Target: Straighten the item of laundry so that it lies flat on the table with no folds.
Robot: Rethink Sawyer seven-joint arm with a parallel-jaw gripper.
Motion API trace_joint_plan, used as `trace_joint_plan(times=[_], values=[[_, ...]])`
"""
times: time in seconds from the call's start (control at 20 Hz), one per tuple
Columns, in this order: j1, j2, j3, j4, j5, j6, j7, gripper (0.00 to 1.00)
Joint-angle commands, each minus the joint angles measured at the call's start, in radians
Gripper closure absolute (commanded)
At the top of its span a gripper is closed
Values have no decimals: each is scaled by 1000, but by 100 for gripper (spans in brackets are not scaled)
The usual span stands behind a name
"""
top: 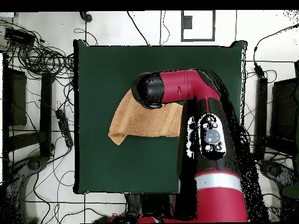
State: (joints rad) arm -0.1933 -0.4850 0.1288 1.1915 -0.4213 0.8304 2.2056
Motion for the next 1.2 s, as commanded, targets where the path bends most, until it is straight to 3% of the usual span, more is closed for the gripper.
trace_joint_plan(times=[0.05, 0.3, 0.6, 1.0, 1.2], values=[[40, 346, 18, -233, -150, -75, -65, 0], [37, 467, 28, -303, -184, -203, 10, 0], [103, 437, -30, -291, -150, -132, 121, 0], [73, 363, 31, -307, -45, 52, -44, 0], [75, 307, 51, -347, 0, 203, -125, 0]])
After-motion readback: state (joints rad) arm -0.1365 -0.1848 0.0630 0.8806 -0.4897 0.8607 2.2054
